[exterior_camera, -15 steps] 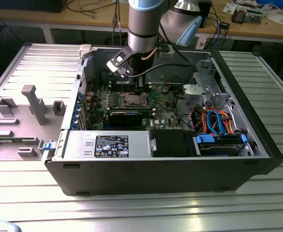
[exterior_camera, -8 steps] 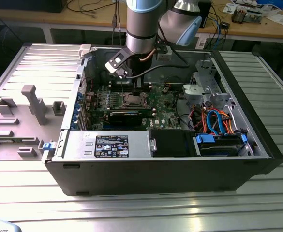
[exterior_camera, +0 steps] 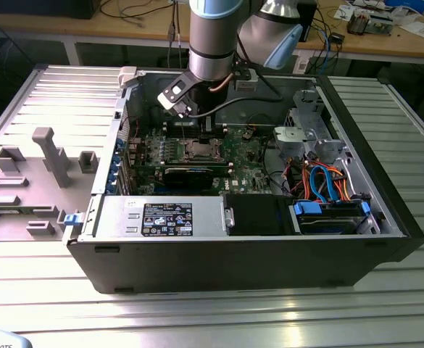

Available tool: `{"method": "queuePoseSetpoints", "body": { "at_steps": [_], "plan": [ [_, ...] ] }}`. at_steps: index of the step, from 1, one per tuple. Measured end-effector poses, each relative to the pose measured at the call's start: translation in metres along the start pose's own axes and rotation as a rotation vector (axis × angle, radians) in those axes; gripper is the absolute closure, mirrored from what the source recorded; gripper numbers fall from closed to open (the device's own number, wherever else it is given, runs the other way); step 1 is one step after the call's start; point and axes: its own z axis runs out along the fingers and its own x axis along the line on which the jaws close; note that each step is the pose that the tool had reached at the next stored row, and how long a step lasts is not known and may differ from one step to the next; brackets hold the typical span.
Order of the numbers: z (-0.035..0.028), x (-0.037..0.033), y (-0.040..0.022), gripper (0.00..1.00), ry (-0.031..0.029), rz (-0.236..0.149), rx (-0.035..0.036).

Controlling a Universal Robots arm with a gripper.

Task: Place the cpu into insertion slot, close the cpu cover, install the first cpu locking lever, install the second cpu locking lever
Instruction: 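Close the cpu cover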

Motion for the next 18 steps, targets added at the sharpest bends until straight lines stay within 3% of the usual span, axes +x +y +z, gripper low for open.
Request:
{"method": "queuePoseSetpoints", "body": {
  "at_steps": [2,3,4,10,18],
  "plan": [
    [0.0011,0.0001,-0.0051,0.89,0.0070,0.000,-0.0001],
    [0.0022,0.0003,-0.0122,0.89,0.0113,0.000,-0.0002],
    [0.0028,0.0003,-0.0154,0.89,0.0133,0.000,-0.0002],
    [0.0080,0.0006,-0.0298,0.89,0.0191,0.000,-0.0006],
    [0.0130,-0.0001,-0.0315,0.89,0.0200,0.000,-0.0005]
  ]
}}
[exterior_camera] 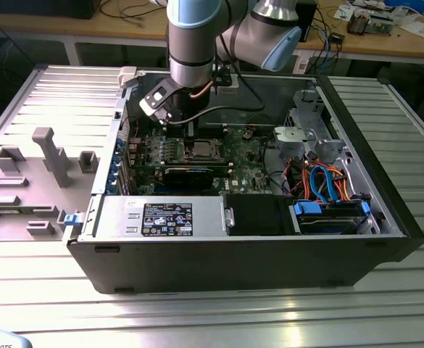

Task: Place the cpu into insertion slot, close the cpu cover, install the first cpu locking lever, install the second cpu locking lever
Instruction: 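Close the cpu cover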

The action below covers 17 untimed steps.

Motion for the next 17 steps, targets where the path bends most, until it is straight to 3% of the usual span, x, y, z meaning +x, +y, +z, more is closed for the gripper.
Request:
{"method": "queuePoseSetpoints", "body": {
  "at_steps": [10,12,14,17],
  "plan": [
    [0.0051,-0.0004,0.0000,0.89,-0.0002,0.000,0.0006],
    [0.0034,0.0000,0.0003,0.89,0.0017,0.000,-0.0010],
    [-0.0033,0.0002,0.0000,0.89,0.0001,0.000,0.0003],
    [-0.0035,0.0002,0.0000,0.89,0.0000,0.000,0.0005]
  ]
}}
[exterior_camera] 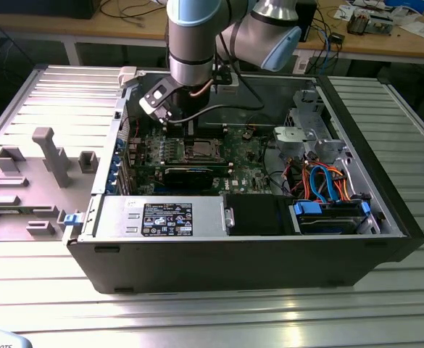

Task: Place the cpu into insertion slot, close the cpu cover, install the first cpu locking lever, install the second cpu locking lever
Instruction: 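Close the cpu cover, then install the first cpu locking lever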

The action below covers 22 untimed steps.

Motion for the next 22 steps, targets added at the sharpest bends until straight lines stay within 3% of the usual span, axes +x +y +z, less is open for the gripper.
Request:
{"method": "queuePoseSetpoints", "body": {
  "at_steps": [1,8,22],
  "plan": [
    [-0.0001,-0.0001,0.0007,0.89,-0.0003,0.000,0.0003],
    [0.0000,-0.0009,0.0232,0.89,-0.0001,0.000,0.0006],
    [0.0001,-0.0009,0.0257,0.89,0.0000,0.000,0.0005]
  ]
}}
